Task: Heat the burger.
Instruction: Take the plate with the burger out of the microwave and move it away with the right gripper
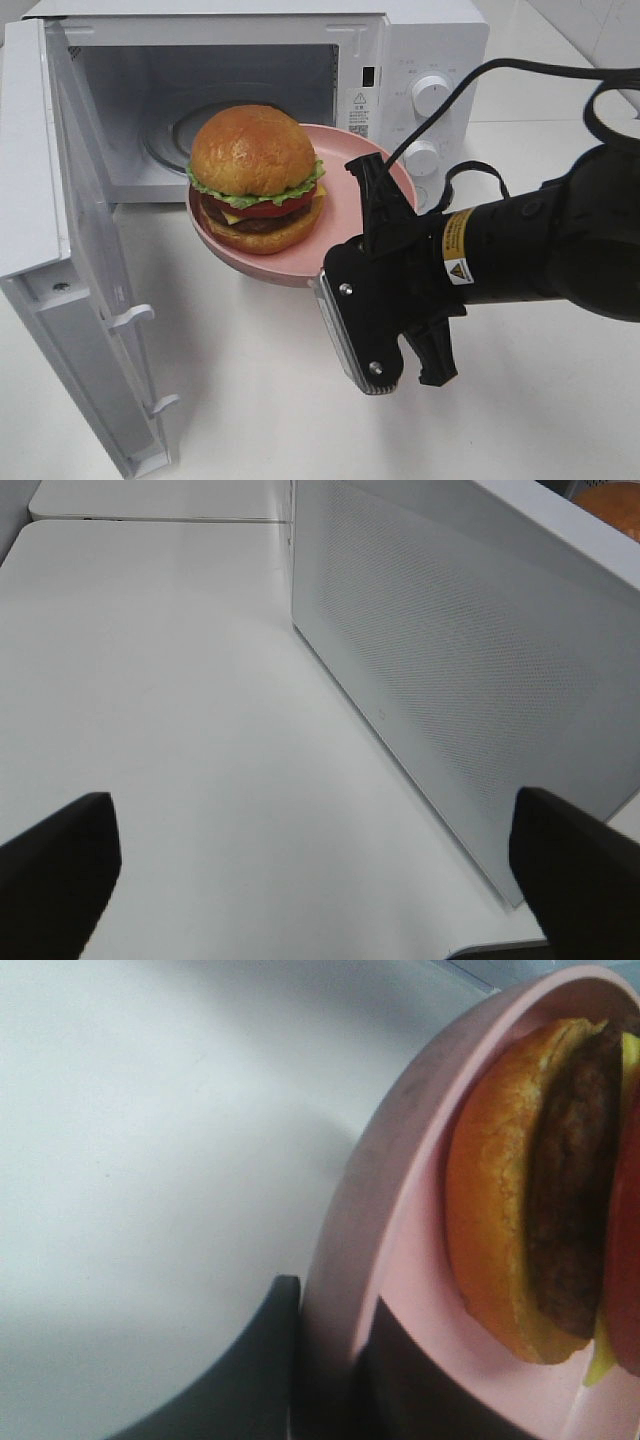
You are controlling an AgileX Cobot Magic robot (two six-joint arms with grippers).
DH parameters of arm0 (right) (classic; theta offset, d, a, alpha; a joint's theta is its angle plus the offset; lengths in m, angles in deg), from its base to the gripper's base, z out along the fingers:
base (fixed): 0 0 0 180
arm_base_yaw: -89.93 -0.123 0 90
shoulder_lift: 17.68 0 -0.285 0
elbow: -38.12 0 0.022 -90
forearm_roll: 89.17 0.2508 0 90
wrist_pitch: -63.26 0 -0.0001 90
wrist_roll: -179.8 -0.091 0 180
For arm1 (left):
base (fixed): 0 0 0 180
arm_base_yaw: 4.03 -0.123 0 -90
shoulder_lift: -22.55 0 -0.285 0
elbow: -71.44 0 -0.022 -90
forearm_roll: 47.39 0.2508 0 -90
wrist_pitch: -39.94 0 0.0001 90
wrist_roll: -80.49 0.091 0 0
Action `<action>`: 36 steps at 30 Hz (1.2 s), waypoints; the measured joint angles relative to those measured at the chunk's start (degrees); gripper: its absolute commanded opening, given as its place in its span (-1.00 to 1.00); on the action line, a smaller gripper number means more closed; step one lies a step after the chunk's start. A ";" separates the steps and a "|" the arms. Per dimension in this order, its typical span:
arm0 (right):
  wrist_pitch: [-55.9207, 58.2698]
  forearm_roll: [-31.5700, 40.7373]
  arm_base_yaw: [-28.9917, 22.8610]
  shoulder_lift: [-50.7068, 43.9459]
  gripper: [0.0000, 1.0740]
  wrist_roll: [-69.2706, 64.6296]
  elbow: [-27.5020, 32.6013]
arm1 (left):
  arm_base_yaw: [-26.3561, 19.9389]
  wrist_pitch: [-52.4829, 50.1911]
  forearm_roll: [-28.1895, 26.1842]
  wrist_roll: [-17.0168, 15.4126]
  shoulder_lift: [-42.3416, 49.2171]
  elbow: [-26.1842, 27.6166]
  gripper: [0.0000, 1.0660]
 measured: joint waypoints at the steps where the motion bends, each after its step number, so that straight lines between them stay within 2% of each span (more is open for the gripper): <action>1: 0.00 0.00 0.00 -1.83 -1.00 0.00 1.38 | 0.00 0.00 0.00 0.00 0.00 0.00 0.83; 13: 4.93 0.00 0.00 -12.32 -1.00 0.00 8.82 | 0.00 0.00 0.00 0.00 0.00 0.00 0.83; 30: 17.65 -1.32 0.00 -26.59 -1.00 -7.05 14.73 | 0.00 0.00 0.00 0.00 0.00 0.00 0.83; 34: 22.12 -3.55 0.00 -29.51 -1.00 -10.71 15.30 | 0.00 0.00 0.00 0.00 0.00 0.00 0.83; 36: 25.04 -7.96 0.00 -30.83 -1.00 -17.30 15.47 | 0.00 0.00 0.00 0.00 0.00 0.00 0.83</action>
